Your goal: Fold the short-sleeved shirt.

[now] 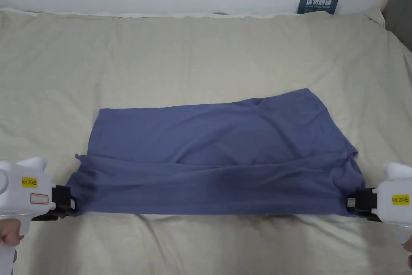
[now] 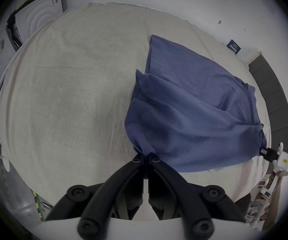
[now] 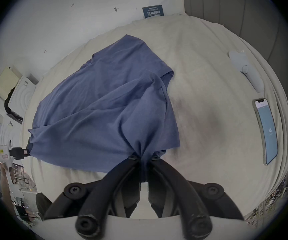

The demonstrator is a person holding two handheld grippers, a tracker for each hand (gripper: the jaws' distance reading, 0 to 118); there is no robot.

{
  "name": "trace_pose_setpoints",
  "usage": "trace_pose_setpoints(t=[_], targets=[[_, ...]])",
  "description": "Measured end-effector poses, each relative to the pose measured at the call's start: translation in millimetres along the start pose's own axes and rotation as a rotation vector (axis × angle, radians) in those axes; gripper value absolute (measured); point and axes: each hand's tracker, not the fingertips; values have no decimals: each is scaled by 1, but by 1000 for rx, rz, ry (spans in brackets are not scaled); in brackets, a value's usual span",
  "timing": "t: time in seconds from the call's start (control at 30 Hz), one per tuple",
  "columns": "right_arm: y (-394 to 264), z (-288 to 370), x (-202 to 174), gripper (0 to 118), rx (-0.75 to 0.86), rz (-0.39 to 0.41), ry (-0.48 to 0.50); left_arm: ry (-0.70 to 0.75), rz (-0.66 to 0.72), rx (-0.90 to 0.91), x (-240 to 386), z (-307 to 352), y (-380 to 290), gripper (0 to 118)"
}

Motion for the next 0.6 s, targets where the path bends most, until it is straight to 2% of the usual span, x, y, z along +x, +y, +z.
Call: trace_pose_setpoints(t=[0.2,0.4,0.6], targets=[[-19,29,19,5,-13,3,15,-6,-26,3,-2,23,-26,1],[-64,53,31,5,-44,10,17,-5,-59,-31,-11,44,-82,1],[-101,60,42,5,-75,21,23,-5,-38,-52,-28,47,-115,1]])
